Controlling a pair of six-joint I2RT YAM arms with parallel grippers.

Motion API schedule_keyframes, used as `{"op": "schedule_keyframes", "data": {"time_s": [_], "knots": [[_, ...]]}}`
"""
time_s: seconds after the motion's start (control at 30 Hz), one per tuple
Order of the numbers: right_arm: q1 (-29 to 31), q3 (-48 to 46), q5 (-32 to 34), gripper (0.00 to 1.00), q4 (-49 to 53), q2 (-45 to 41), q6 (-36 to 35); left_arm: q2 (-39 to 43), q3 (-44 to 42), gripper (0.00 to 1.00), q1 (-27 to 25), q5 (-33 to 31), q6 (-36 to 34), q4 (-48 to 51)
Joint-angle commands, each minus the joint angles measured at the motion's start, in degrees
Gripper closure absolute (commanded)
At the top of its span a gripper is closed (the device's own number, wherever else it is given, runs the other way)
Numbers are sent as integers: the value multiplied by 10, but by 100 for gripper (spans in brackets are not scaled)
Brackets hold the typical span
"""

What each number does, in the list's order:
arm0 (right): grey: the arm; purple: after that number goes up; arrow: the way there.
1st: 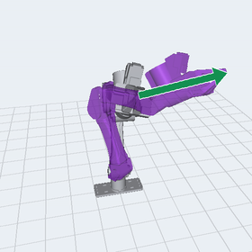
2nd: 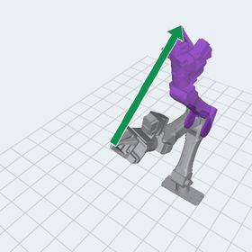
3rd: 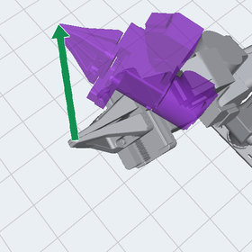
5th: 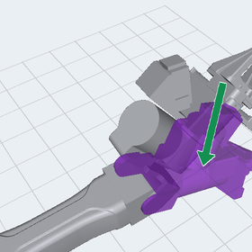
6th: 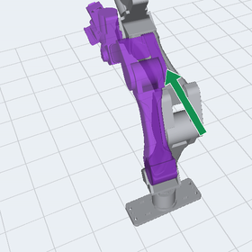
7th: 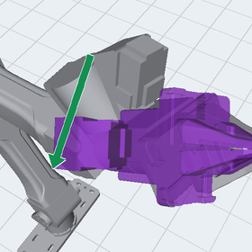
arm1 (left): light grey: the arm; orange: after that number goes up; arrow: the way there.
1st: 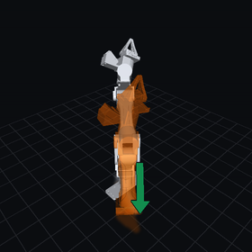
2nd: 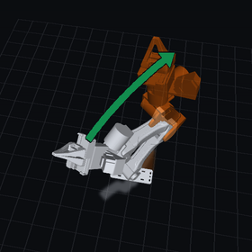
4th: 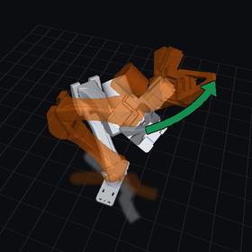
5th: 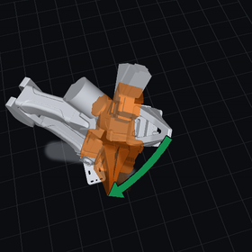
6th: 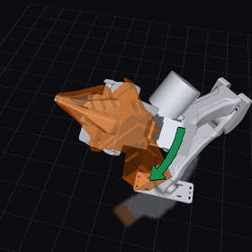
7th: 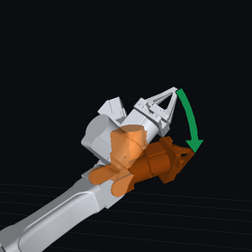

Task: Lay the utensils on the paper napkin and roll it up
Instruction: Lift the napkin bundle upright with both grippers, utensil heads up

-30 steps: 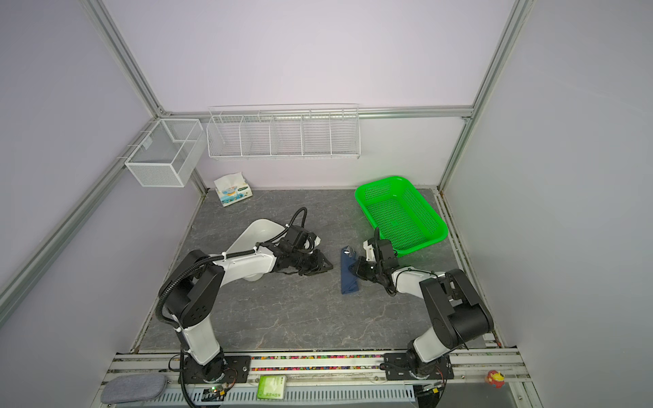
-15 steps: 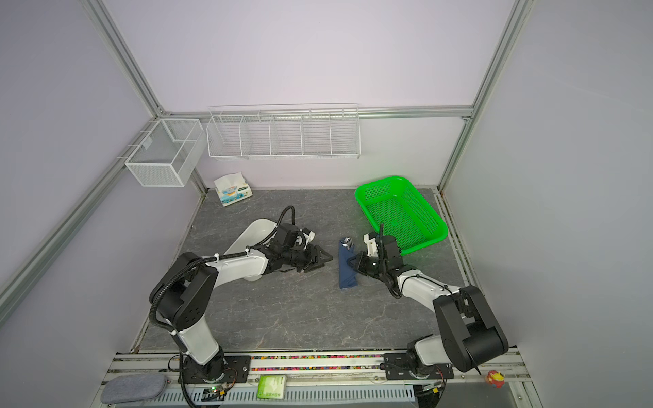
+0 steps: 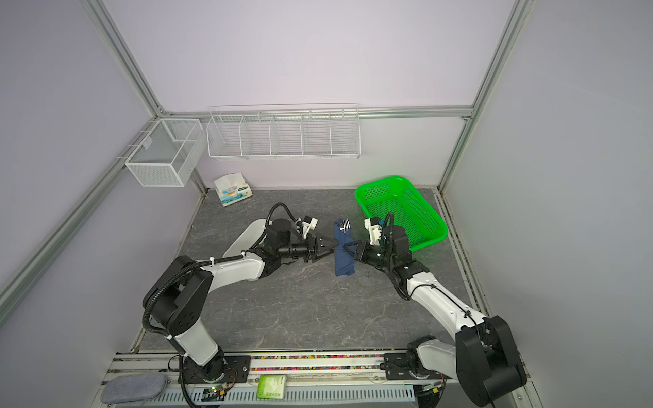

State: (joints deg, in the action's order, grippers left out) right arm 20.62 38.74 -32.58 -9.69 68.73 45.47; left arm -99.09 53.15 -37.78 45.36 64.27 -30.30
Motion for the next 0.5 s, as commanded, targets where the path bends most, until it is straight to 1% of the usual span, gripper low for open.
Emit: {"op": "schedule_keyframes", "data": {"time_s": [0.0,0.2,0.3,0.47], "knots": [[1,17,-28,92,-1,-23,11,5,-4,36,2,33,55,-108],[2,20,-40,92,-16,-37,27,-13,3,38,-3,51,113,-212],[1,23,-48,91,-27,-39,34,-21,10,39,-11,57,126,-230],[3,30,-51,91,-34,-43,42,-25,9,40,-21,50,126,-230]]}}
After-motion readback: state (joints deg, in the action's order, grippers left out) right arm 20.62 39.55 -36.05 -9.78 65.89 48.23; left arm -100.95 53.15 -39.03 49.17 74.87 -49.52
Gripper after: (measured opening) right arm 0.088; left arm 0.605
